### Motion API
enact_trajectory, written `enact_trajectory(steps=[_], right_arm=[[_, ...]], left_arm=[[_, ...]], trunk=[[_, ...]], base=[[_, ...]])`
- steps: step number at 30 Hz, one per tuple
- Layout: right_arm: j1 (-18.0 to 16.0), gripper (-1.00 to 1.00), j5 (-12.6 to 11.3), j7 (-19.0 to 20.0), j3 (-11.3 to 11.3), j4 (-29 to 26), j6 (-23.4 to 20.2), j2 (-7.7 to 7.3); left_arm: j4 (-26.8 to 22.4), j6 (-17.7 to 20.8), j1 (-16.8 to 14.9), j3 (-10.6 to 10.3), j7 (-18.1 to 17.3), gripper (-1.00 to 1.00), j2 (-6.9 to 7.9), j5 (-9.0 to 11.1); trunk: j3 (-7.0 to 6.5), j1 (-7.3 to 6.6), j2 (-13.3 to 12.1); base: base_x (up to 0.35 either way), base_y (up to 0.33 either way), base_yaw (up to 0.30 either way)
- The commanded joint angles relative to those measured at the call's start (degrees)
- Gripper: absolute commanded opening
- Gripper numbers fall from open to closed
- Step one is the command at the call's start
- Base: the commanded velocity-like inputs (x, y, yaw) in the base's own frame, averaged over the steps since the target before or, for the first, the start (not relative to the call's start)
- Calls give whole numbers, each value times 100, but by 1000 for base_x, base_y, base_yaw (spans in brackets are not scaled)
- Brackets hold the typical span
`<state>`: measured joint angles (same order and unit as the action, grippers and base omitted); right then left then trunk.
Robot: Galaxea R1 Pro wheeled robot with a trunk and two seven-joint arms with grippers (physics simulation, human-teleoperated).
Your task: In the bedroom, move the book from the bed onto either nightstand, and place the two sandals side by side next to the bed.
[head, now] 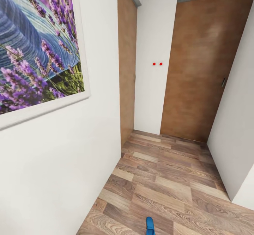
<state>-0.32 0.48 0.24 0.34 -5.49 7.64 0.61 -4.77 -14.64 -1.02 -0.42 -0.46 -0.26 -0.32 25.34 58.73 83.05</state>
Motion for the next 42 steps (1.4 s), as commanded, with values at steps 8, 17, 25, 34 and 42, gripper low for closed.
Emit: enact_trajectory(steps=[8, 17, 25, 34, 42], right_arm=[[-5, 100, 0, 3, 8, 5, 19, 5], [-3, 100, 2, 3, 10, 5, 19, 8], [-4, 100, 4, 2, 11, 5, 19, 9], [-7, 100, 1, 3, 10, 5, 19, 9], [-5, 100, -1, 3, 10, 5, 19, 9]], left_arm=[[9, -68, -4, -2, -6, 100, 0, -9], [11, -80, -4, -2, -3, 100, 0, -13], [11, -82, -4, -2, -6, 100, 0, -13], [11, -83, -4, -2, -3, 100, 0, -18], [11, -83, -4, -2, -4, 100, 0, -19]], trunk=[[6, 0, 3], [6, 0, 3], [6, 0, 3], [6, 0, 3], [16, 0, 3]], base=[[14, 5, -50], [12, 5, -169], [132, 75, -50], [65, 30, -10], [113, 54, -60]])
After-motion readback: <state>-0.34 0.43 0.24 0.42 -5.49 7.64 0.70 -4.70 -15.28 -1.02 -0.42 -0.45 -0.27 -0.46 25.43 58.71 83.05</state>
